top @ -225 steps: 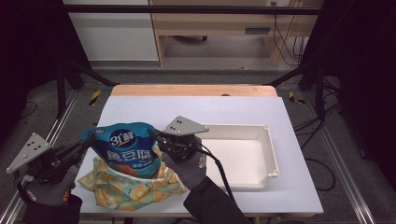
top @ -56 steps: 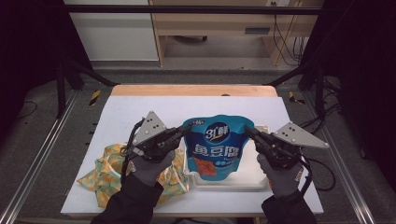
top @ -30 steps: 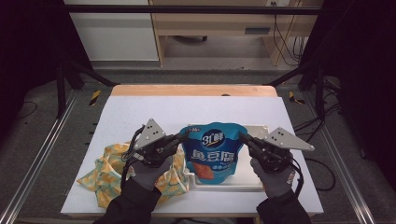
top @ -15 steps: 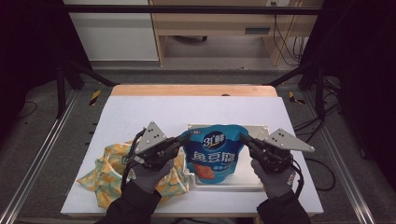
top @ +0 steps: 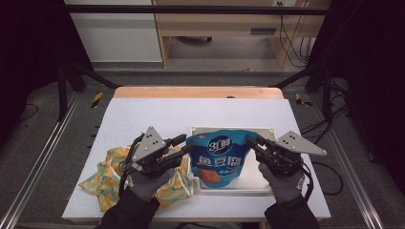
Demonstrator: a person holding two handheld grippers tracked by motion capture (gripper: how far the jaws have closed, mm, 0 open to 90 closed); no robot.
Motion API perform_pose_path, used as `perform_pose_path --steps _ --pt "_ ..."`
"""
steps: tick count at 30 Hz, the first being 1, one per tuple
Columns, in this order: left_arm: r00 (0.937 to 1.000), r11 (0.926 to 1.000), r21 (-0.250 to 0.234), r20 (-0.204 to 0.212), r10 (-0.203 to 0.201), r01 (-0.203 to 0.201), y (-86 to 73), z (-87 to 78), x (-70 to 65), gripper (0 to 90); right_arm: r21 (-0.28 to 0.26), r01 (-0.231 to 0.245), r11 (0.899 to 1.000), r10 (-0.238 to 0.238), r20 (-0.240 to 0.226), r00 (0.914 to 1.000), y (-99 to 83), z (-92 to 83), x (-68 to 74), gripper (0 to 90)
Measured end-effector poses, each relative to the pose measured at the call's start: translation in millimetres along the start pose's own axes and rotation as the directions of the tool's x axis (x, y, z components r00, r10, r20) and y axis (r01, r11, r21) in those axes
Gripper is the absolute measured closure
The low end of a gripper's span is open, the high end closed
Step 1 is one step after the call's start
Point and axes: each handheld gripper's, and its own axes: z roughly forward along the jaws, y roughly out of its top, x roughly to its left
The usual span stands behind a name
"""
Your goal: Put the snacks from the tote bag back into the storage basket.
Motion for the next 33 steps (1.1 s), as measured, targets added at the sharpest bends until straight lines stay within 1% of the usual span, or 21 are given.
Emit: perform_pose_path --steps 3,7,10,12,17,21,24,26,28,29,33 --pt "1.0000 1.0000 0.001 -0.004 0.007 -0.007 -3.7 -9.1 2.8 54.7 -0.006 0.004 1.000 -0.004 -0.003 1.0000 -0.1 -3.2 -1.8 65.7" --pt "0.9992 0.9995 0.022 -0.033 0.023 -0.022 -13.7 -21.8 8.8 48.0 -0.021 0.005 1.000 -0.005 -0.001 1.0000 -3.3 -6.2 -4.1 54.1" --pt "0.9988 0.9996 0.026 -0.046 0.014 -0.013 -21.1 -31.1 15.0 44.3 -0.019 0.006 1.000 -0.006 -0.001 1.0000 -7.3 -6.9 -5.3 46.8" --pt "0.9985 0.9997 0.025 -0.055 -0.002 0.003 -27.8 -37.6 19.3 42.0 -0.008 0.005 1.000 -0.005 0.001 1.0000 -11.9 -7.4 -6.2 43.5" --pt "0.9962 0.9980 0.062 -0.087 -0.007 0.012 -48.8 -52.3 30.2 37.7 -0.001 -0.001 1.000 0.001 0.020 0.9998 -22.0 -10.3 -11.2 37.9" --pt "0.9928 0.9963 0.069 -0.112 -0.042 0.050 -66.7 -62.1 41.4 35.5 0.003 -0.014 1.000 0.014 0.045 0.9989 -31.9 -11.3 -18.5 34.3" --pt "0.9895 0.9937 0.077 -0.126 -0.071 0.081 -79.1 -66.1 49.1 34.2 0.021 -0.013 1.000 0.011 0.074 0.9972 -40.0 -11.2 -24.2 32.9" --pt "0.9873 0.9924 0.088 -0.141 -0.073 0.086 -85.0 -67.4 54.0 33.8 0.030 -0.015 0.999 0.012 0.092 0.9957 -45.3 -11.7 -27.7 32.7" --pt "0.9845 0.9911 0.088 -0.153 -0.086 0.100 -89.4 -68.9 57.4 33.3 0.035 -0.019 0.999 0.016 0.103 0.9946 -50.8 -13.0 -31.7 32.3" --pt "0.9837 0.9914 0.090 -0.161 -0.080 0.095 -91.3 -69.8 58.9 33.0 0.044 -0.026 0.999 0.021 0.107 0.9940 -53.5 -13.6 -33.9 31.9" --pt "0.9793 0.9905 0.092 -0.184 -0.084 0.102 -99.0 -75.6 64.0 31.9 0.067 -0.037 0.997 0.027 0.142 0.9895 -65.0 -15.3 -43.2 30.0"
